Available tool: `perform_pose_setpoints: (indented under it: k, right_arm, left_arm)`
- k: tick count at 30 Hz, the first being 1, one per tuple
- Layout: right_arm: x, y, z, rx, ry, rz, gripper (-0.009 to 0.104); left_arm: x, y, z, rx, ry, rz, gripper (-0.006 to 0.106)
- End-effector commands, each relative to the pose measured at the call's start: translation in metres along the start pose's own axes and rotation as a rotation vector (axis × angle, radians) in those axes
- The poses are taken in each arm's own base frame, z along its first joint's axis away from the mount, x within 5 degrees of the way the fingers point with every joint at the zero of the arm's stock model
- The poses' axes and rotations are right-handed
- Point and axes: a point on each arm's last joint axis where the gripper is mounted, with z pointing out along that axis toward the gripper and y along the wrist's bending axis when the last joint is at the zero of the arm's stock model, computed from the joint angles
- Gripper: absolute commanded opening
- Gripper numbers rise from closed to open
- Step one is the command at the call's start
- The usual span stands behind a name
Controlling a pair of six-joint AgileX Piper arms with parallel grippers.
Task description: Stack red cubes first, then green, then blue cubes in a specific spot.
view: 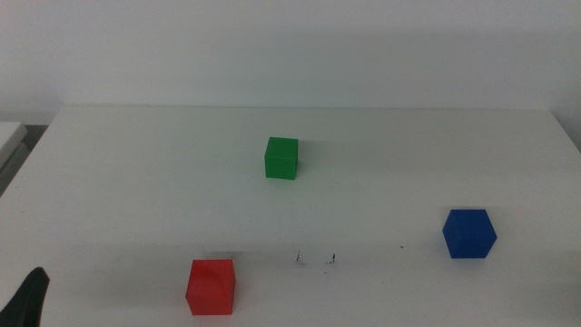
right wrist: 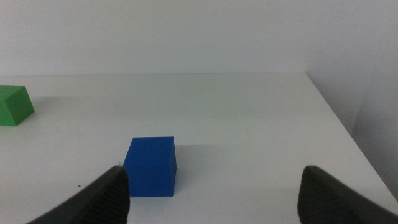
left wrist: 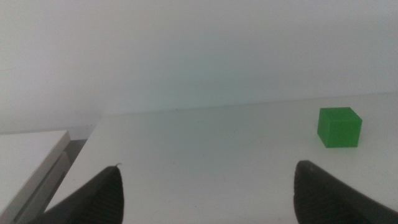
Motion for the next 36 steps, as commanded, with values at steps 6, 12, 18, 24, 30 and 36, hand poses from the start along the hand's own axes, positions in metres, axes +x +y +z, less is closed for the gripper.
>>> perform_pose_setpoints:
  k: [6,12,18,24,30,36]
  right_arm:
    - [0.001,-0.001,0.000,0.011,-0.002,-0.019,0.093]
    - [0.001,-0.001,0.000,0.011,-0.002,-0.019,0.093]
    - [0.001,-0.001,0.000,0.011,-0.002,-0.019,0.093]
    - [0.001,-0.001,0.000,0.011,-0.002,-0.019,0.093]
    - [0.001,-0.001,0.000,0.011,-0.002,-0.019,0.093]
    - [0.001,-0.001,0.000,0.011,-0.002,-0.019,0.093]
  left_arm:
    - [-0.053,0.000,0.014,0.013,0.333,-0.009,0.094]
    - [-0.123,-0.002,0.063,0.044,0.779,-0.037,0.094]
    - [-0.118,-0.035,0.127,0.184,1.096,-0.053,0.094]
    - [-0.091,-0.085,0.150,0.134,1.210,-0.105,0.094]
    - [-0.070,-0.119,0.157,0.056,1.243,-0.136,0.094]
    - [-0.042,-0.134,0.175,0.023,1.276,-0.134,0.094]
